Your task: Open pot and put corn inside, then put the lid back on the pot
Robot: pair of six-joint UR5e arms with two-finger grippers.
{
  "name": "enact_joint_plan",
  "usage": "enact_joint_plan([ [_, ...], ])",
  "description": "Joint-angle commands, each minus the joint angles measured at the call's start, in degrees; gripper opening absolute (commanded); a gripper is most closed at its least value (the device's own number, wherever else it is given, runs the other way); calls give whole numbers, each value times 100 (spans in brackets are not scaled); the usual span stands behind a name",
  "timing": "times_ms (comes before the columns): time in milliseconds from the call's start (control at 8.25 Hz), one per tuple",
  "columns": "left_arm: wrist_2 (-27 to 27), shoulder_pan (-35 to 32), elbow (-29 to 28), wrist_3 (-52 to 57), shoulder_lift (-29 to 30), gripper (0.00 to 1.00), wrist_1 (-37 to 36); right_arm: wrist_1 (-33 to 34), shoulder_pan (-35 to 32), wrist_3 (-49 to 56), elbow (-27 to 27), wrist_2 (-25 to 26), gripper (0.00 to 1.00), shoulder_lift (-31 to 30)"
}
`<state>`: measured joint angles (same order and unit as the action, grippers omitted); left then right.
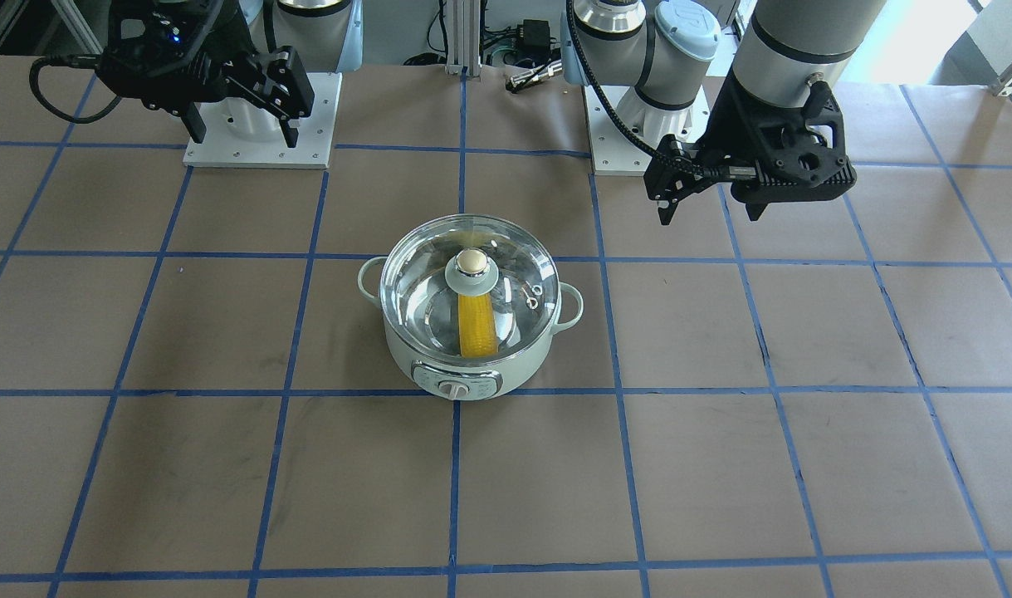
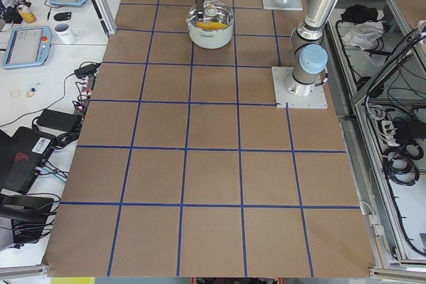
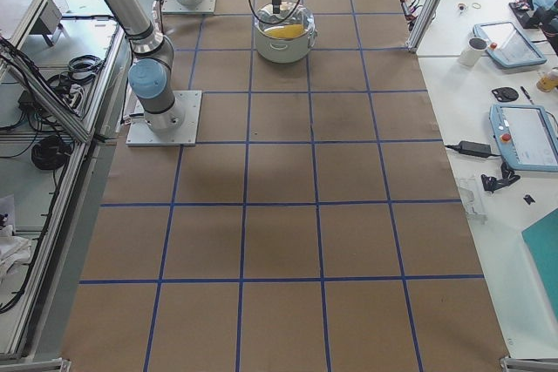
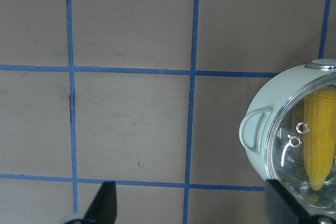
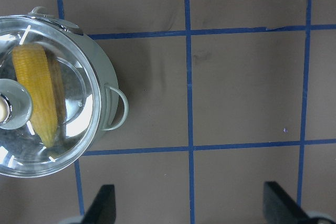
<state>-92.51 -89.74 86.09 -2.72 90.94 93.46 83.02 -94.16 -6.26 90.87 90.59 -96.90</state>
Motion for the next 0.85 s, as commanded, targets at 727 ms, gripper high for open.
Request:
enact_joint_plan([
  [727, 14, 0, 4, -18, 3, 100, 6, -6, 3, 2, 10, 3, 100, -4],
])
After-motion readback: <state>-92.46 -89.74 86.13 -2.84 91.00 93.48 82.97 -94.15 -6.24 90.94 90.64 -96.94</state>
